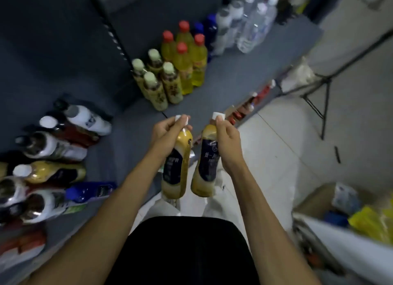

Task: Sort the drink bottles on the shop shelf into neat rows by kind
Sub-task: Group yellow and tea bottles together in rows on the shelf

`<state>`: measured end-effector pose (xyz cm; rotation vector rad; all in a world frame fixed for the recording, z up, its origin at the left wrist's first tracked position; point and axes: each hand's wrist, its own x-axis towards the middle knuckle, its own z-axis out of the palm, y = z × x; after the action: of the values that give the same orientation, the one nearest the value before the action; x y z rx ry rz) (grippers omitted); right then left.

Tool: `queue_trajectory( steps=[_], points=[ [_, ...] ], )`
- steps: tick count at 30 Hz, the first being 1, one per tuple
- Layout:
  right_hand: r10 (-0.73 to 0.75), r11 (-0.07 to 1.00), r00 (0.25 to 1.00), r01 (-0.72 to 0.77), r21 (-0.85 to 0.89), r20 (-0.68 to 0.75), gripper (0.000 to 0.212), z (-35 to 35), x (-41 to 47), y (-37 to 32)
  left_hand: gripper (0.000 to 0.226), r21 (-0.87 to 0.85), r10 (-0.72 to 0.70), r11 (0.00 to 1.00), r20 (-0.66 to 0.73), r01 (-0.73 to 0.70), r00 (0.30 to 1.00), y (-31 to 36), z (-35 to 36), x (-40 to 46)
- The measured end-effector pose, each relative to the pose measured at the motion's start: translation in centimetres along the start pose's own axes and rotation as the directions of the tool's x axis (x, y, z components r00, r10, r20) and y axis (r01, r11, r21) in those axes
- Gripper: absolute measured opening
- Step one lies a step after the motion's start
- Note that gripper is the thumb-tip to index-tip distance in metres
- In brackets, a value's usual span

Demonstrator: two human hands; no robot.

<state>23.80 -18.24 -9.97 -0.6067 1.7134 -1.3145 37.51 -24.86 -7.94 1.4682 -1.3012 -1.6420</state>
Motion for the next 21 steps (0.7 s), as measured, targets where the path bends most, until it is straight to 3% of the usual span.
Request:
queue_trajectory(
  steps=[5, 11, 15, 19, 21],
  points=[
    [-0.144, 0.980, 0.941, 0.178, -0.085, 0.305, 0.041, 2.0, 6.0, -4.0, 0.020, 0.049, 0.043, 0.998, -0.297, -0.030, 0.954, 0.8, -0.7, 1.3],
    [-0.210, 0.925, 0.762, 0.359, -0.128, 0.613, 0.036, 8.2, 8.7, -6.4, 0.015, 0.073, 0.218, 0.974, -0.556, -0.214, 0.802, 3.8, -4.1, 3.1],
    [-0.191, 0.887, 0.690, 0.426, -0.177, 0.699, 0.035, 11.5, 9.6, -4.3, 0.013, 0.065, 0.243, 0.960, -0.672, -0.271, 0.699, 4.0, -7.8, 4.8],
    [-0.118, 0.831, 0.682, 0.465, -0.304, 0.721, 0.034, 13.7, 10.9, -3.4, 0.015, 0.003, 0.185, 0.964, -0.725, -0.267, 0.663, 4.1, -11.3, 7.6],
    [-0.151, 0.786, 0.662, 0.530, -0.316, 0.734, 0.032, 14.9, 12.3, -3.9, 0.014, -0.006, 0.171, 0.965, -0.742, -0.260, 0.649, 3.5, -12.3, 9.0]
  ],
)
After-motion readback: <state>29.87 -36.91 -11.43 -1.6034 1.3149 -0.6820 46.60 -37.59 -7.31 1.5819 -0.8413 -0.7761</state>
